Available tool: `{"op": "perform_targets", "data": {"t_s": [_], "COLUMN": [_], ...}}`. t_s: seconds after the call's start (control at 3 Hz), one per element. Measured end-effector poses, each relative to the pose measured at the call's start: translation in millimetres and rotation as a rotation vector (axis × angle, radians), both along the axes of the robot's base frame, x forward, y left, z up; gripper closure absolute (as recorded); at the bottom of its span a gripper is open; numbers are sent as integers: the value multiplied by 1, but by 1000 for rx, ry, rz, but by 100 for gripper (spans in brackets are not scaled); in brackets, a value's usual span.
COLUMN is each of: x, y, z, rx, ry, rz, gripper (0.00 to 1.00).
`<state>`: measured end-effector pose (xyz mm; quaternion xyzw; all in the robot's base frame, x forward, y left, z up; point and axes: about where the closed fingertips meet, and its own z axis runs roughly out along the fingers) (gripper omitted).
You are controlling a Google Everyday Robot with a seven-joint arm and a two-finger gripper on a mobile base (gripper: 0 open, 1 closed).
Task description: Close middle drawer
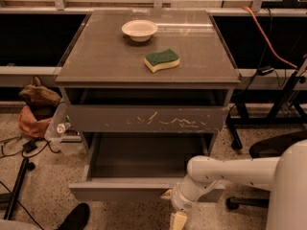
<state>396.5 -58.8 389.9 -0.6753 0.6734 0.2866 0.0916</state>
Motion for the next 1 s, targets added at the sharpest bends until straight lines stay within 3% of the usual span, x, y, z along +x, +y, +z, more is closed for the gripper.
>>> {"op": "perform_targets", "data": {"t_s": [0.33,0.67,1.0], "x": [22,51,78], "y": [2,8,16], "z": [-20,-18,-11], "rx": [-1,-55,-92], "ry": [-45,-176,-273], "rz": [3,21,39], "gripper": [0,0,0]}}
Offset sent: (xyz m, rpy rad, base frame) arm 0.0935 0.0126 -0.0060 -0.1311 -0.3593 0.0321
